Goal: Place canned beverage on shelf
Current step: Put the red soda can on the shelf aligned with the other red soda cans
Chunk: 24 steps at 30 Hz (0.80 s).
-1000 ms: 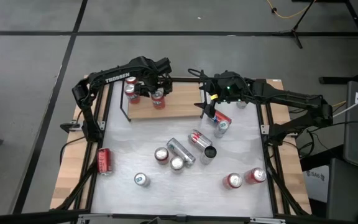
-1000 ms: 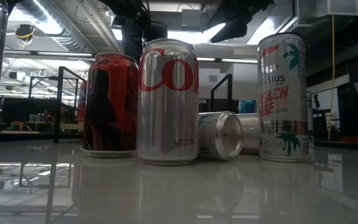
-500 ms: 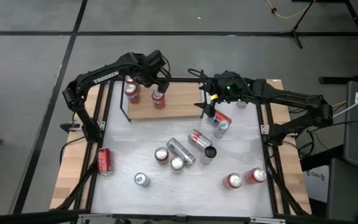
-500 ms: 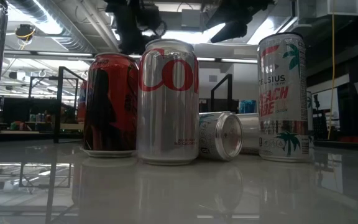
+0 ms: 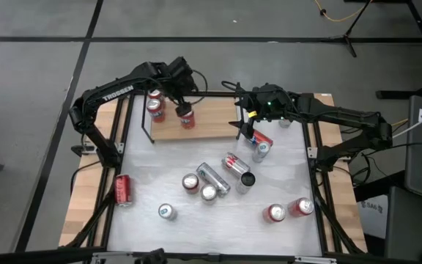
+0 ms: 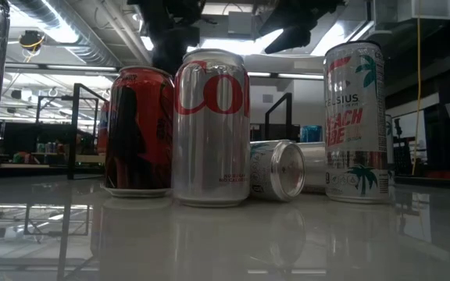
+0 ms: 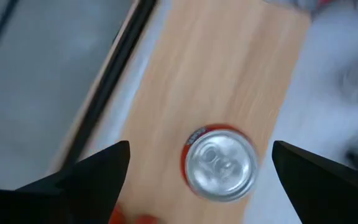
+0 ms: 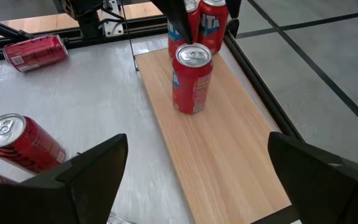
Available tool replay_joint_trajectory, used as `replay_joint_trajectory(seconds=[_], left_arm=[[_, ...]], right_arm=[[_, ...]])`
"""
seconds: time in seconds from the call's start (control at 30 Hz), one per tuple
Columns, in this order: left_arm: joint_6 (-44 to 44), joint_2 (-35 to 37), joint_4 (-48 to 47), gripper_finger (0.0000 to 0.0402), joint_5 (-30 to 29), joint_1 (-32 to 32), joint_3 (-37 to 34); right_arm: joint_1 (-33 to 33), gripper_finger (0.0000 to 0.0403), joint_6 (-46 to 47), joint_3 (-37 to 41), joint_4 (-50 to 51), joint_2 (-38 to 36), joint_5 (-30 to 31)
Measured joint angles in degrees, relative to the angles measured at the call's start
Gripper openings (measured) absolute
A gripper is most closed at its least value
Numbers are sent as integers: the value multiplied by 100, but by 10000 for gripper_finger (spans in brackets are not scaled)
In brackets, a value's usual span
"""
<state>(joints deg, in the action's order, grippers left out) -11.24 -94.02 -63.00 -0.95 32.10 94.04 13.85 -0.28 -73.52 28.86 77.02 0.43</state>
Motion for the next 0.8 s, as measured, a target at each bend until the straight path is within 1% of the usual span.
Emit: replay_joint_trajectory(seconds=[0.1, 0.27, 0.37, 0.53, 0.8], left_arm=[[-1011, 0, -114, 385, 145, -27, 0], [-2332, 0, -216, 385, 569, -39, 0], [-2979, -2, -215, 385, 861, -39, 0], [-3597, -4, -282, 385, 1080, -37, 0], [-4114, -53, -601, 385, 1248, -28, -1]], right_arm=[[0, 379, 0, 0, 0, 1, 0], [1, 379, -2, 0, 0, 1, 0], [0, 379, -2, 0, 0, 1, -1], [4, 379, -2, 0, 0, 1, -1], [4, 379, -2, 0, 0, 1, -1]])
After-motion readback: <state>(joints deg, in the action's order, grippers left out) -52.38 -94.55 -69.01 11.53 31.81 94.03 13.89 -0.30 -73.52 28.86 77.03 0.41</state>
